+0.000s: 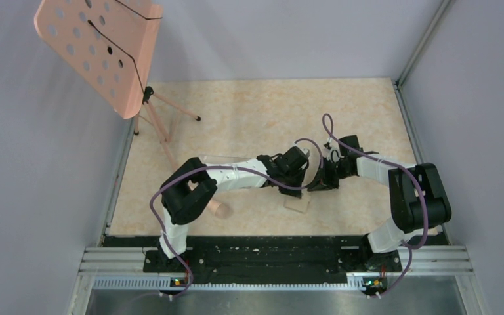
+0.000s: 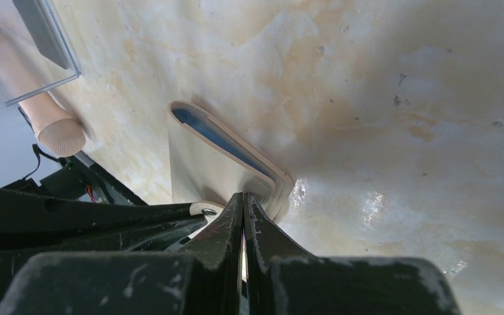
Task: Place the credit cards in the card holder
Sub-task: Close the card holder at the center of the board.
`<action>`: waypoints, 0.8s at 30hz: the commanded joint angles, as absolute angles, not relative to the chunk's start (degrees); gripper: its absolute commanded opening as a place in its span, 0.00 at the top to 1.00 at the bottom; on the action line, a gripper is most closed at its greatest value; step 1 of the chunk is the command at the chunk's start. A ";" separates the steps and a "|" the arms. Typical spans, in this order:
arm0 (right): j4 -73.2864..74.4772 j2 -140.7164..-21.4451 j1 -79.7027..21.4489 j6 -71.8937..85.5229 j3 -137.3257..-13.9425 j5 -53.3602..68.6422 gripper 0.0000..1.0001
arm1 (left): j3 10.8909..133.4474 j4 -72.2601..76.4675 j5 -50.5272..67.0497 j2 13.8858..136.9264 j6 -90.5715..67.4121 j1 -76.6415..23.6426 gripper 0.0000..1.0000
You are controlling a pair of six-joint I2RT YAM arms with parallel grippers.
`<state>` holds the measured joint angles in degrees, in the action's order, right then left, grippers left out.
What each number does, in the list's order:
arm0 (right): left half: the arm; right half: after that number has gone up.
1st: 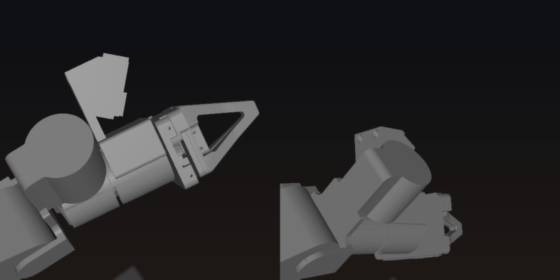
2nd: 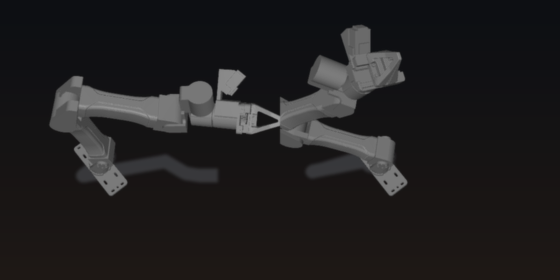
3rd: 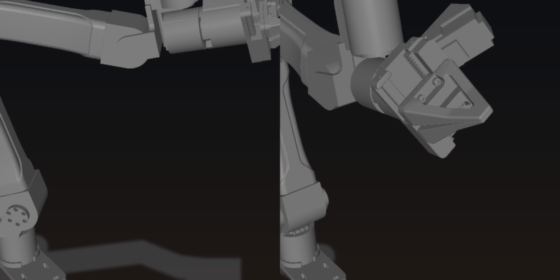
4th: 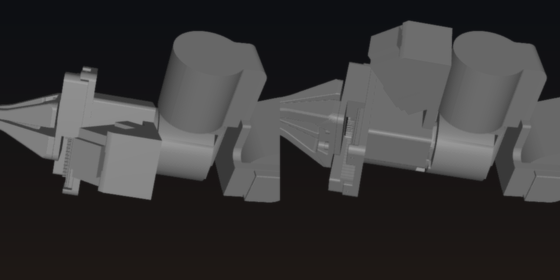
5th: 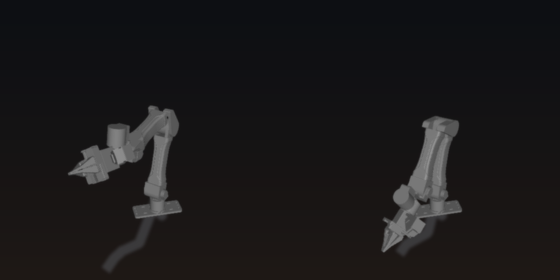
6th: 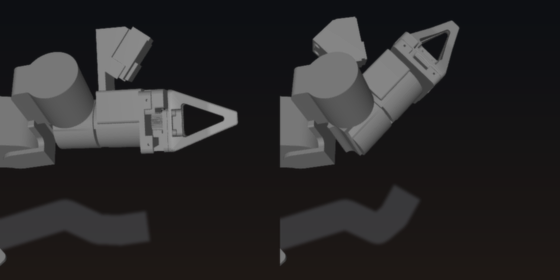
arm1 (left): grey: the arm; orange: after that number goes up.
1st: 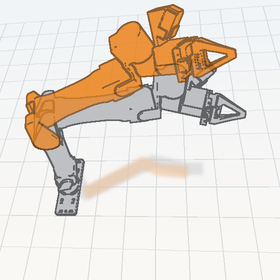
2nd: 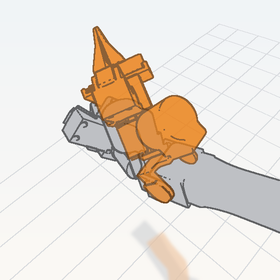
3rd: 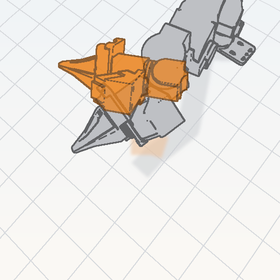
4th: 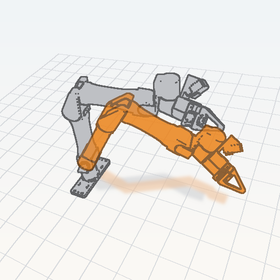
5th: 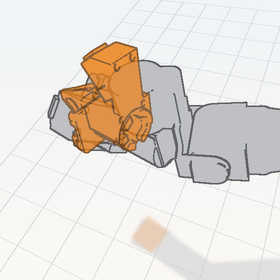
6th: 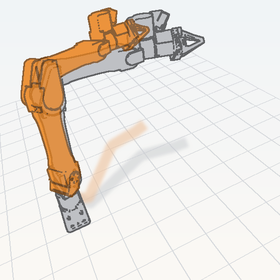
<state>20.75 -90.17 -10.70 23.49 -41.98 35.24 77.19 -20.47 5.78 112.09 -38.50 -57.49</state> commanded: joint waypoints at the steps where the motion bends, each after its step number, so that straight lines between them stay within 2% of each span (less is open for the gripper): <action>1: 21.41 -88.83 -10.54 21.02 -40.23 35.20 1.00 | 75.51 -19.13 7.54 109.71 -40.08 -56.45 1.00; 24: 16.43 -79.94 -10.91 22.03 -36.36 43.63 1.00 | 76.69 -21.20 11.63 111.40 -41.50 -55.55 1.00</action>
<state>19.20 -81.54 -10.70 21.71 -37.36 41.28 75.44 -19.57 10.87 112.09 -40.82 -55.59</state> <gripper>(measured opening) 0.003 0.010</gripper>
